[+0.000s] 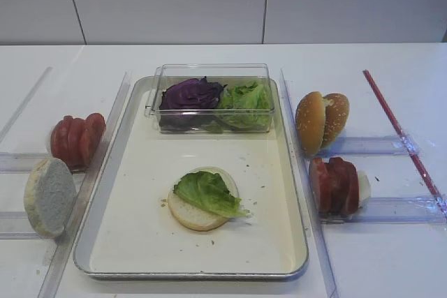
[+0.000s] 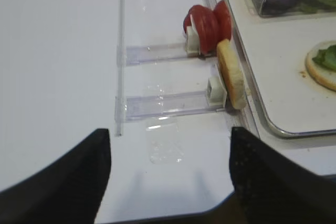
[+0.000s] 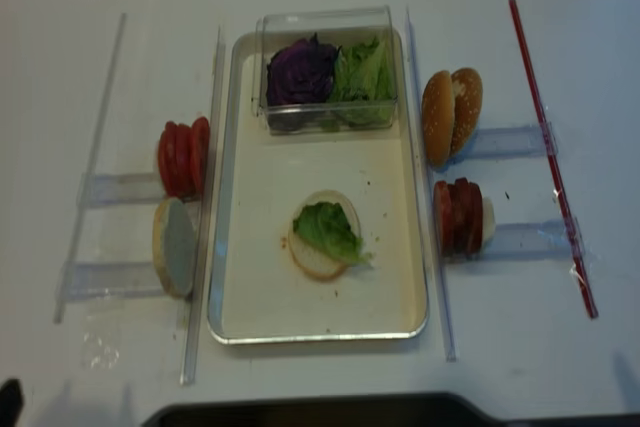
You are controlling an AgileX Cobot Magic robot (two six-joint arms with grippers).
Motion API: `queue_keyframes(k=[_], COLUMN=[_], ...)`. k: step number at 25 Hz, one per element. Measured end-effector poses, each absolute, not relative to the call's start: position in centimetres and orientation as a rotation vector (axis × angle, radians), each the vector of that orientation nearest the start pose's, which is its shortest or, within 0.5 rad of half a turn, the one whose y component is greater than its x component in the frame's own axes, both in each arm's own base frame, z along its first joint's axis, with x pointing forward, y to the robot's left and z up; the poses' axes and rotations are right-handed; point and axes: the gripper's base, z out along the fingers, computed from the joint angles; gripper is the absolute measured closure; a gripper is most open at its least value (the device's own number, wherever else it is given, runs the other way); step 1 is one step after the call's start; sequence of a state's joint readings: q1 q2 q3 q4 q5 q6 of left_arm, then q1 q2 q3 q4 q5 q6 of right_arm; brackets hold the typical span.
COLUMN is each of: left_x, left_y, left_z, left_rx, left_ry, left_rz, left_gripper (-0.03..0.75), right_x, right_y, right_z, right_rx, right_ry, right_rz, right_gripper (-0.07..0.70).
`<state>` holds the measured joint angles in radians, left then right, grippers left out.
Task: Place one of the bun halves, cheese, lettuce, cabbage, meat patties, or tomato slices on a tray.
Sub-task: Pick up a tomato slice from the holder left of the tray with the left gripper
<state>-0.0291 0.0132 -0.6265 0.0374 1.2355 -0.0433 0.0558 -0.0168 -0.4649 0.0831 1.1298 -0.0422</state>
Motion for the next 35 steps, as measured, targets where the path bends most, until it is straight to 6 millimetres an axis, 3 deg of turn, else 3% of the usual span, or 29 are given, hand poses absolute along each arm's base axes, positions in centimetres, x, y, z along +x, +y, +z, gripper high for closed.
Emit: queue_keyframes(k=[5, 9, 21, 29, 35], left_x=[-1.6, 0.6, 9.0, 15.5, 19.8], left_y=[0.5, 0.4, -2.0, -4.2, -5.5], left_z=[35.0, 37.0, 38.6, 39.7, 39.2], left_rx=[0.023, 0.085, 0.261, 0.251, 0.21], left_ry=[2.13, 2.188, 2.427, 2.533, 2.609], left_rz=[0.027, -0.018, -0.073, -0.076, -0.073], left_gripper=[0.235, 0.235, 0.286, 0.286, 0.287], right_x=[-0.7, -0.7, -0.7, -0.7, -0.7], right_y=[0.6, 0.6, 0.6, 0.6, 0.6], right_z=[26.2, 26.2, 26.2, 26.2, 26.2], right_rx=[-0.111, -0.111, -0.109, -0.109, -0.109], right_ry=[2.128, 2.128, 2.128, 2.128, 2.128], right_rz=[0.109, 0.109, 0.11, 0.11, 0.11], right_gripper=[0.124, 0.124, 0.125, 0.125, 0.125])
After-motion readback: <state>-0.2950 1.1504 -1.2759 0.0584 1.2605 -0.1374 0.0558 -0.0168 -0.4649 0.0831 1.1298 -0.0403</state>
